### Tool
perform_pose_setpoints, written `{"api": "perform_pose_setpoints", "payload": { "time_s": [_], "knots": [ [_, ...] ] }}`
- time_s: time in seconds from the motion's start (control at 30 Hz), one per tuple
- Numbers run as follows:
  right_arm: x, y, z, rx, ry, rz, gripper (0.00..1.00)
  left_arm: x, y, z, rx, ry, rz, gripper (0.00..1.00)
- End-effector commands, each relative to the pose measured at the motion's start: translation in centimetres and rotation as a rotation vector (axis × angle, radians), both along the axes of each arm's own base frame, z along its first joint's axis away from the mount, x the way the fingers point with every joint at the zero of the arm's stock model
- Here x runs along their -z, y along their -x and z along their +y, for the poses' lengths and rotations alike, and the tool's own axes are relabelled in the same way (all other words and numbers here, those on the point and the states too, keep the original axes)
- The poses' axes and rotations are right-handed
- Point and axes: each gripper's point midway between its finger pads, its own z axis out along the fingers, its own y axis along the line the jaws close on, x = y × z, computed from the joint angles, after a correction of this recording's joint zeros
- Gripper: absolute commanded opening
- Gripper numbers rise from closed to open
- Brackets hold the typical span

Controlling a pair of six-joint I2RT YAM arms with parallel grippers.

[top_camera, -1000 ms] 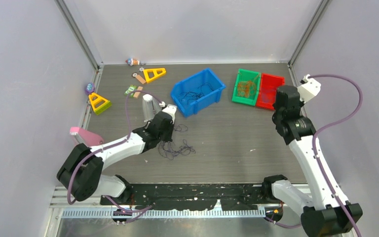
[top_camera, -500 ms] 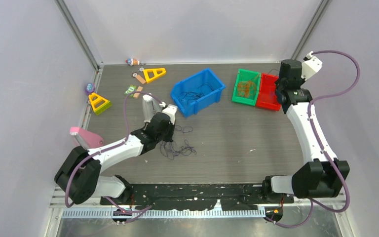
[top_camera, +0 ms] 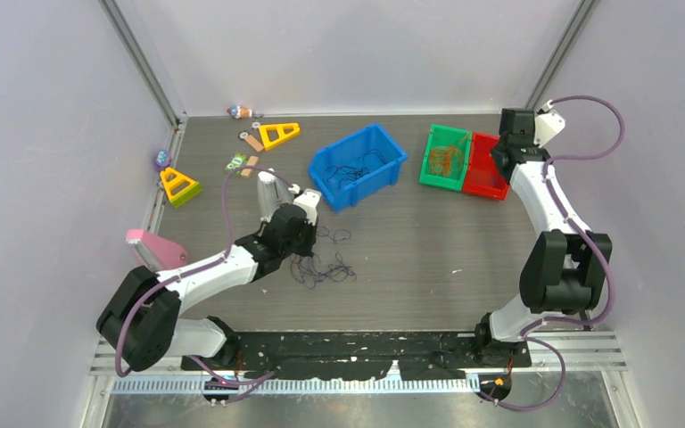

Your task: Untangle the cables

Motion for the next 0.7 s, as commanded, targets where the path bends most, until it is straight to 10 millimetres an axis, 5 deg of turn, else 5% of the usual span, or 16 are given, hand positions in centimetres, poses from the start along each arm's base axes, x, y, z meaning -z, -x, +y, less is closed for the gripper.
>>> {"api": "perform_pose_setpoints", "payload": {
  "time_s": [0.0, 0.1, 0.17, 0.2, 0.27, 0.47, 0.67],
  "knots": [
    [0.7, -1.7, -0.3, 0.019, -0.063, -0.036, 0.05, -2.0, -0.7, -0.8, 0.021, 0.05, -0.069, 0.0],
    [3.4, -1.7, -1.0, 0.08, -0.089, 0.027, 0.1, -2.1, -0.6, -1.0, 0.031, 0.058, -0.074, 0.0],
    [4.2, -1.8, -1.2, 0.093, -0.089, 0.08, 0.47, -2.2, -0.5, -1.3, 0.045, 0.066, -0.075, 0.0],
    [4.5, -1.8, -1.2, 0.084, -0.085, 0.102, 0.78, -2.2, -0.4, -1.3, 0.05, 0.07, -0.076, 0.0],
    [3.4, -1.9, -0.9, 0.056, -0.083, 0.082, 0.91, -2.4, -0.3, -1.5, 0.063, 0.08, -0.083, 0.0],
    [0.8, 0.1, 0.4, -0.043, -0.061, 0.028, 0.97, -2.9, 0.0, -2.1, 0.092, 0.104, -0.102, 0.0],
    [2.6, 4.1, 3.5, -0.176, -0.076, 0.05, 0.99, -2.9, 0.1, -2.4, 0.106, 0.116, -0.098, 0.0]
  ]
}}
